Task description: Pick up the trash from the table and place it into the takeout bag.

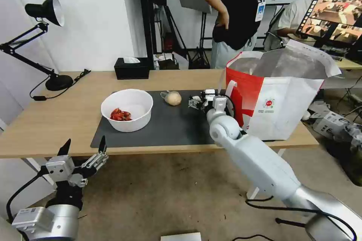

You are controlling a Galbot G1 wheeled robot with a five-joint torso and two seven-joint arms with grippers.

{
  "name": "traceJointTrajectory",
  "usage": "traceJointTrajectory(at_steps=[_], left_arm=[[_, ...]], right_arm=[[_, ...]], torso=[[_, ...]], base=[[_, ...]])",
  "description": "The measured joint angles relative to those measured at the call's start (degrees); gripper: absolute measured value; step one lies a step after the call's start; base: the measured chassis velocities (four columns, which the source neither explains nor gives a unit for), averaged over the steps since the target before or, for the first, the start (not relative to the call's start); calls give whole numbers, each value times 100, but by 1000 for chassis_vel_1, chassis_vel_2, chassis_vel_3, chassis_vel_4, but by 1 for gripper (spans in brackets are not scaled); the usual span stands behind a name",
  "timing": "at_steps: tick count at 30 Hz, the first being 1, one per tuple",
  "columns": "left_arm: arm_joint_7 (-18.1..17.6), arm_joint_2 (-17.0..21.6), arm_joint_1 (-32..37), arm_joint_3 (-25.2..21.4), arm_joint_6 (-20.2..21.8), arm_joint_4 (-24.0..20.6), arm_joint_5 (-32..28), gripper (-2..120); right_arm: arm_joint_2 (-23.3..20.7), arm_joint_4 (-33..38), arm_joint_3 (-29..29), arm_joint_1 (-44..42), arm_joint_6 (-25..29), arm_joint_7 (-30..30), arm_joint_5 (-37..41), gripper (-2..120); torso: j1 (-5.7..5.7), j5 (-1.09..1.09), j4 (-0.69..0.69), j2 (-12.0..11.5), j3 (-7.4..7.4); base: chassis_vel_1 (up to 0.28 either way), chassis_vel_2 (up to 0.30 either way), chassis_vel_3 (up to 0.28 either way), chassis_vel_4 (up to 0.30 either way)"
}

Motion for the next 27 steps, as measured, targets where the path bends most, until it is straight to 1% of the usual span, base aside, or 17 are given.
traceJointTrajectory(at_steps=[3, 7, 10, 12, 13, 14, 15, 16, 17, 18, 20, 21, 22, 23, 25, 26, 27], left_arm=[[0, 11, -9, -4, 0, 0, -11, 100], [0, 27, -21, -12, 0, 0, -24, 100], [0, 43, -37, -20, 0, 0, -46, 100], [0, 45, -38, -20, 0, 0, -48, 100], [0, 51, -44, -23, 0, 0, -53, 100], [0, 51, -44, -23, 0, 0, -53, 100], [0, 55, -47, -26, 0, 0, -55, 100], [0, 57, -48, -29, 0, 0, -55, 100], [0, 59, -49, -38, 0, 0, -57, 100], [0, 59, -49, -38, 0, 0, -57, 100], [0, 62, -49, -46, 0, 0, -60, 100], [0, 66, -50, -52, -2, 0, -62, 100], [0, 68, -50, -55, -4, 0, -64, 100], [0, 68, -50, -55, -4, 0, -64, 100], [-3, 74, -52, -63, -6, 0, -74, 100], [-5, 77, -52, -67, -7, 0, -79, 100], [-5, 77, -52, -67, -7, 0, -79, 100]], right_arm=[[197, -345, -1, 122, -37, 3, 150, 99], [292, -508, -2, 186, -59, 3, 231, 98], [361, -626, -7, 267, -92, 3, 358, 85], [372, -653, -7, 280, -104, 4, 385, 82], [408, -740, -7, 319, -126, 5, 435, 75], [408, -740, -7, 319, -126, 5, 435, 75], [436, -805, -4, 347, -134, 5, 462, 70], [449, -830, -1, 360, -137, 5, 484, 68], [480, -888, 9, 396, -158, 5, 591, 60], [480, -888, 9, 396, -158, 5, 591, 60], [504, -927, 20, 413, -175, 5, 665, 53], [526, -971, 25, 427, -181, 3, 697, 46], [534, -983, 27, 431, -182, 1, 703, 43], [534, -983, 27, 431, -182, 1, 703, 43], [561, -1020, 31, 447, -184, -3, 719, 32], [572, -1035, 35, 452, -184, -3, 720, 28], [572, -1035, 35, 452, -184, -3, 720, 28]], torso=[[0, 0, 0, 0, 0], [0, 0, 0, 0, 0], [0, 0, 0, 0, 0], [0, 0, 0, 0, 0], [0, 1, 0, 0, 0], [0, 1, 0, 0, 0], [0, 1, 0, 0, 0], [0, 1, 0, 0, 0], [0, 1, 0, 0, 0], [0, 1, 0, 0, 0], [0, 1, 0, 1, 0], [0, 1, 0, 0, 0], [0, 0, 0, 1, 0], [0, 0, 0, 1, 0], [0, 1, -1, 1, 0], [-1, 1, 0, 0, 0], [-1, 1, 0, 0, 0]], base=[[0, 0, 0, 0], [0, 0, 0, 0], [0, 0, 0, 0], [0, 0, 0, 0], [0, 0, 0, 0], [0, 0, 0, 0], [0, 0, 0, 0], [0, 0, 0, 0], [0, 0, 0, 0], [0, 0, 0, 0], [0, 0, 0, 0], [0, 0, 0, 0], [0, 0, 0, 0], [0, 0, 0, 0], [0, 0, 0, 0], [0, 0, 0, 0], [0, 0, 0, 0]])
